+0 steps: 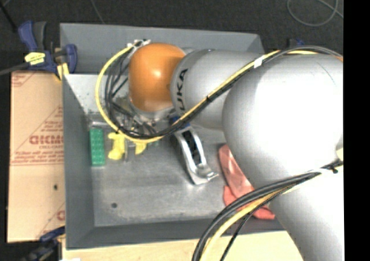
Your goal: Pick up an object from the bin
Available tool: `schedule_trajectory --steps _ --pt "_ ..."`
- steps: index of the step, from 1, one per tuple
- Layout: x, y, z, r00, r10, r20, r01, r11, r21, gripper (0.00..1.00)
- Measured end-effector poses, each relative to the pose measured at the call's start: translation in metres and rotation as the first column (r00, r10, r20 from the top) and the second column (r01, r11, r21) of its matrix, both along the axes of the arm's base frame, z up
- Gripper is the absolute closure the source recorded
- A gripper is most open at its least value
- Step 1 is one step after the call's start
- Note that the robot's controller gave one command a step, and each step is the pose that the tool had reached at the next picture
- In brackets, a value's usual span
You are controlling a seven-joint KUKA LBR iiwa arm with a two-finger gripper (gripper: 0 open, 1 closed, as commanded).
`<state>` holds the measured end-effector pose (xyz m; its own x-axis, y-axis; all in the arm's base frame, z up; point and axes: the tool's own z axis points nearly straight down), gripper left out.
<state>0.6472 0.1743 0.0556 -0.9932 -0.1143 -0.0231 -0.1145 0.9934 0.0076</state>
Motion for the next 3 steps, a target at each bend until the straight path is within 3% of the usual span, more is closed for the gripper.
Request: schedule_trajectory --steps 2,3 --pt "-0.001 -0.001 0.007 1.000 0.009 0.002 -0.009 1.000 -0.001 1.00" --pt "-0.003 -0.002 0.025 1.000 0.009 -0.005 -0.009 1.000 -0.004 1.00"
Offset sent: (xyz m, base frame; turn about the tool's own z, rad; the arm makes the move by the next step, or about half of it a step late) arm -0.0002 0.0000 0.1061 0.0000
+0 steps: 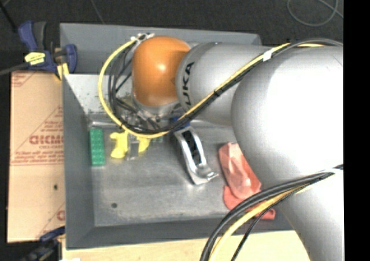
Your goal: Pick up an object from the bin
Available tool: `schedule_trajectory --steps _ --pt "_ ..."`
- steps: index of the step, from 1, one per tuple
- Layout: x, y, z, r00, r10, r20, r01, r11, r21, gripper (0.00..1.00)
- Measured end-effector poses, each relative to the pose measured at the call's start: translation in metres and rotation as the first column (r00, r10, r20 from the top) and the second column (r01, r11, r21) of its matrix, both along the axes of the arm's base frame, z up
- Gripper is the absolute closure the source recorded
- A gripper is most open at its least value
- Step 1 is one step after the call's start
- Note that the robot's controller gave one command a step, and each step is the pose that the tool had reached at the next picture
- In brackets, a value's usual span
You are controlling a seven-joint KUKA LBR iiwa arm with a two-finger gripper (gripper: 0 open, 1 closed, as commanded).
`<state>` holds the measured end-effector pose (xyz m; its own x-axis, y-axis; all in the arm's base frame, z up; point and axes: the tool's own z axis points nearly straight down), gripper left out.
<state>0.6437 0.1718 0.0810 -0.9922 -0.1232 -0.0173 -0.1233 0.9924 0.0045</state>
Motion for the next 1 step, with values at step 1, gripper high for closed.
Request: schedule_trajectory --steps 1 --pt "0.0008 -0.0003 0.0165 1.000 -0.001 0.002 0.001 1.000 0.000 1.00"
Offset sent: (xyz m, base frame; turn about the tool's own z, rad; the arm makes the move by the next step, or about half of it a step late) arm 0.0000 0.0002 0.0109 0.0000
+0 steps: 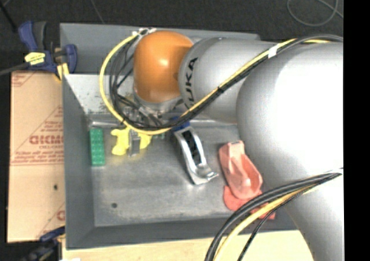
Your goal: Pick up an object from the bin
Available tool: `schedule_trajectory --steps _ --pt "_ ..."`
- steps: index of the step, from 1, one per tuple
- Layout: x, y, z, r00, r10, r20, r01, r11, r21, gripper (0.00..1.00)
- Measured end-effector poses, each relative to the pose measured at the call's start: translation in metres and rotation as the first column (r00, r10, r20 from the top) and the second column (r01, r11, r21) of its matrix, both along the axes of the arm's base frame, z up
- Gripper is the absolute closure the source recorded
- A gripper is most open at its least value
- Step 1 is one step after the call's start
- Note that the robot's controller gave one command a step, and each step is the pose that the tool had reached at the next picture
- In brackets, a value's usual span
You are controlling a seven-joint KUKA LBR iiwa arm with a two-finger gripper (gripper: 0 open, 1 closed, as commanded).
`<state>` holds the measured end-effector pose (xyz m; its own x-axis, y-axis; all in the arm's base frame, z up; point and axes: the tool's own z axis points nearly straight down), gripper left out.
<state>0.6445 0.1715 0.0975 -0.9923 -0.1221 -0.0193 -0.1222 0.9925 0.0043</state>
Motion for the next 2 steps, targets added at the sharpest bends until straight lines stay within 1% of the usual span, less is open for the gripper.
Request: schedule_trajectory --steps 2 --pt "0.000 0.000 0.025 1.000 -0.001 0.000 0.001 1.000 0.000 1.00"
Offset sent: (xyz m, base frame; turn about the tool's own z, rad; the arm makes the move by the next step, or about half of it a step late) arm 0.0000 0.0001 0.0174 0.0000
